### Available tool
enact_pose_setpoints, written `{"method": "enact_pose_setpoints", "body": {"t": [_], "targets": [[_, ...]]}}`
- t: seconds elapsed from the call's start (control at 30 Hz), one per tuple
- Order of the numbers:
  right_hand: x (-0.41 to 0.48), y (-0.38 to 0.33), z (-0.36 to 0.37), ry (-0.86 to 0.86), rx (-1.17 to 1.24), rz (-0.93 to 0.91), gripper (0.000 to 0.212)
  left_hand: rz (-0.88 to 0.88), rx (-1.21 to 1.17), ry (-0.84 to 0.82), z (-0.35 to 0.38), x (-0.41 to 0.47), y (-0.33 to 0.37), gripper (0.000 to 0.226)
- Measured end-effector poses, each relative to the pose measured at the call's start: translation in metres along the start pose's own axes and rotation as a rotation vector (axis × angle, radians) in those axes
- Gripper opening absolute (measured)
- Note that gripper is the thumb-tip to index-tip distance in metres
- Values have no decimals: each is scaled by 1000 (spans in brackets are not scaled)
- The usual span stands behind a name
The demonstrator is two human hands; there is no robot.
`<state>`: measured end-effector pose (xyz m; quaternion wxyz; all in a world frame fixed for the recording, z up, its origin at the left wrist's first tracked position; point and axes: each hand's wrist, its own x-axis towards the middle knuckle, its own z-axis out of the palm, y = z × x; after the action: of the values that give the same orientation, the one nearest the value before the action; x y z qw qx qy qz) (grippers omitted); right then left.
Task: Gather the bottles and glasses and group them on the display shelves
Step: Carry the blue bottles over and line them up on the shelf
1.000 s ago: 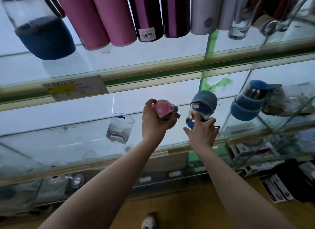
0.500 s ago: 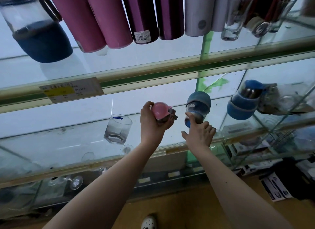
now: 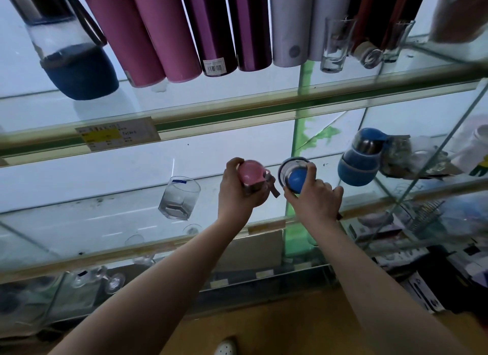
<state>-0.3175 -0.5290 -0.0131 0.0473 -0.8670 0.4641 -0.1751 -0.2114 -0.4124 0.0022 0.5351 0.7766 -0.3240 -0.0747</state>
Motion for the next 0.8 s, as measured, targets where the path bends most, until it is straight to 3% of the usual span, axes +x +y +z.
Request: {"method": "enact_pose_setpoints", "body": {"t": [0.23,0.43,0.57,0.8], "targets": [[-12,6,-6,21,262,-69,69,-23,15,4,-2,-15,15,68],[-18,-1,-16,272,333,-198,70,-30,33,36,-10,-26,18,74],[-28,-15,-37,354,470,-184,68,-34,21,75,-18,-30,18,80],[-50,-50,-53,440,386,-241,59,21,12,135,-58,-35,4,73]]}}
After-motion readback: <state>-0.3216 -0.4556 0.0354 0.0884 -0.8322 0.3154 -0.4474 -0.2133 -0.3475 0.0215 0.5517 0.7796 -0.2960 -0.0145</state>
